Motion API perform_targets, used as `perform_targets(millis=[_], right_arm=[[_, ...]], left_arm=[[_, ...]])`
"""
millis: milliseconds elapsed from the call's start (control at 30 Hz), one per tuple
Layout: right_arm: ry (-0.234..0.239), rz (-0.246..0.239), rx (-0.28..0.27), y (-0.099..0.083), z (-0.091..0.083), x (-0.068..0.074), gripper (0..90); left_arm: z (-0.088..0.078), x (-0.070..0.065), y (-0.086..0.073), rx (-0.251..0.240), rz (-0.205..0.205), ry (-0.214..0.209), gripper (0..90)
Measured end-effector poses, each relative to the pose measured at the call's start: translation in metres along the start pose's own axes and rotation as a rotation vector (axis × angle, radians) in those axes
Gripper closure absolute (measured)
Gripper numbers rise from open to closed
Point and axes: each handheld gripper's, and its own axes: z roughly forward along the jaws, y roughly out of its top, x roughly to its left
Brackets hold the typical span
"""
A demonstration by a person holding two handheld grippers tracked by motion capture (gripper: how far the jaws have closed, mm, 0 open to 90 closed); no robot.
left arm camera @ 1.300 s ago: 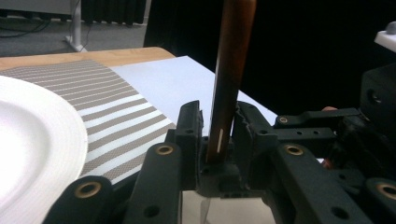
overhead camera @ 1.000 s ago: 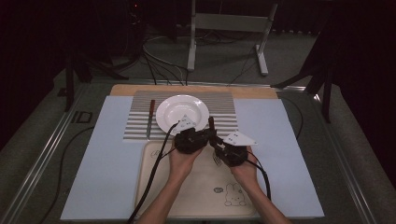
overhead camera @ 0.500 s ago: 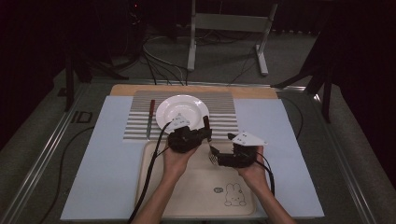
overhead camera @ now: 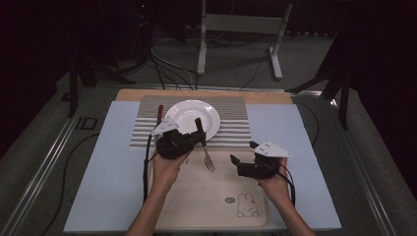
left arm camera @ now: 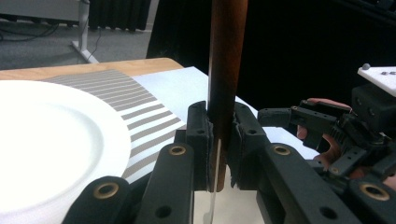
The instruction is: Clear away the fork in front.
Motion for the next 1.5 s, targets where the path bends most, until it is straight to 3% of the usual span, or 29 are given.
perform_targets(millis=[667,1000,1500], right_arm=[[-0.022,0.037,-0.033,-0.001,-0.013,-0.009,14.8],[-0.031,0.042,-0.040,-0.001,-0.015,-0.012,15.0],[-0.036,0.031,-0.041,-0.002,-0.017,-0.012,15.1]], left_arm=[[-0.064,0.021,-0.006,0.018,-0.013,0.033,80.5],[-0.088,0.026,-0.014,0.043,-0.016,0.048,80.4],[-0.116,0.036,-0.024,0.101,-0.055,0.030,80.5]])
